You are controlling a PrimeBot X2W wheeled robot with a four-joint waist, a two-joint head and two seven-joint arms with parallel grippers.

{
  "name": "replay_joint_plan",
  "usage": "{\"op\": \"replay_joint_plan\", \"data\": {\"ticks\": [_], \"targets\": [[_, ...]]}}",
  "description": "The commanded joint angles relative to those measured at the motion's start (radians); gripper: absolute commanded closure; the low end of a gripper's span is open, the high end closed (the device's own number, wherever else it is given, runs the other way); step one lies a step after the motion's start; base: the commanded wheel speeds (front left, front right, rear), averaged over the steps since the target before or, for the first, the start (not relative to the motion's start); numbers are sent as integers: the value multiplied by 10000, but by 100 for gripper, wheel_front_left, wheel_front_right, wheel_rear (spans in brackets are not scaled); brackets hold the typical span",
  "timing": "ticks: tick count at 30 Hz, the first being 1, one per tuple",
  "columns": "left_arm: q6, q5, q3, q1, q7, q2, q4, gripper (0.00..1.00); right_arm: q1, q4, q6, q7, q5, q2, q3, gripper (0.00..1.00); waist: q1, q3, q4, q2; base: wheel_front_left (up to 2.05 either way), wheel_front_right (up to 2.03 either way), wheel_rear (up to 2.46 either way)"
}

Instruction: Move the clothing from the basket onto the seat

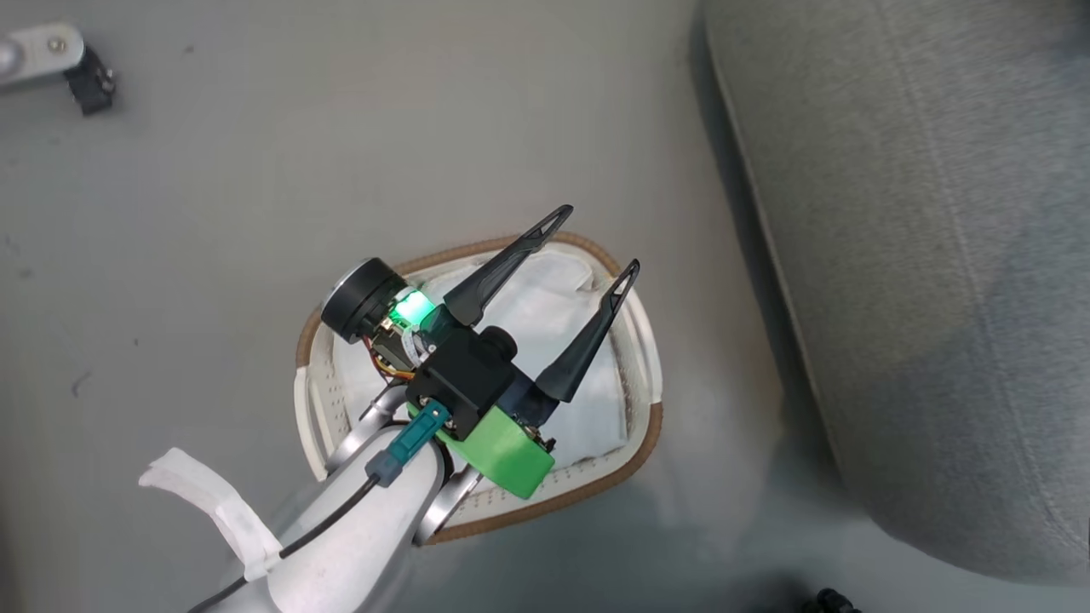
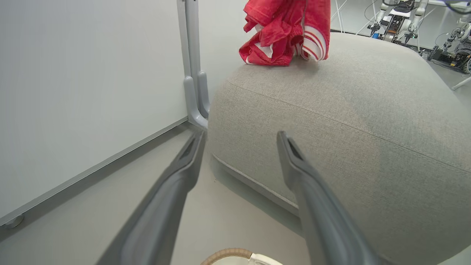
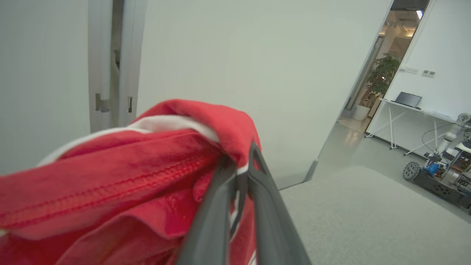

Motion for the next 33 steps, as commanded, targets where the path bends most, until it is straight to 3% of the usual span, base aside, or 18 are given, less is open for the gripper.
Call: {"op": "replay_joint_plan", "data": {"ticks": [1,6,15,17,18,20,33], "targets": [[-26,155,29,-207,-5,-71,-28,0,338,187,-14,-4,-148,-117,-271,100,-2,1090,842,0,0,0,0],[-26,250,83,-308,-5,-105,-63,0,1089,646,-14,-4,-399,107,-950,100,-2,1363,569,0,0,0,0],[-26,162,-68,-634,-7,-178,-31,0,1824,663,-14,-2,-430,425,-792,100,-2,1297,118,0,0,0,0],[-27,132,-40,-612,-5,-222,-18,0,2026,501,-14,-2,-405,466,-668,75,-2,1166,72,0,0,0,0],[-27,87,-33,-569,-7,-249,-45,0,2144,391,-14,-2,-364,481,-597,41,-2,1084,50,0,0,0,0],[-25,50,26,-447,-7,-238,-12,0,2331,162,-14,-3,-298,485,-454,0,-2,897,18,0,0,0,0],[230,-406,1940,873,-7,-751,367,0,3688,-311,-15,-3,184,830,1022,0,-2,-1422,80,0,0,0,0]]}}
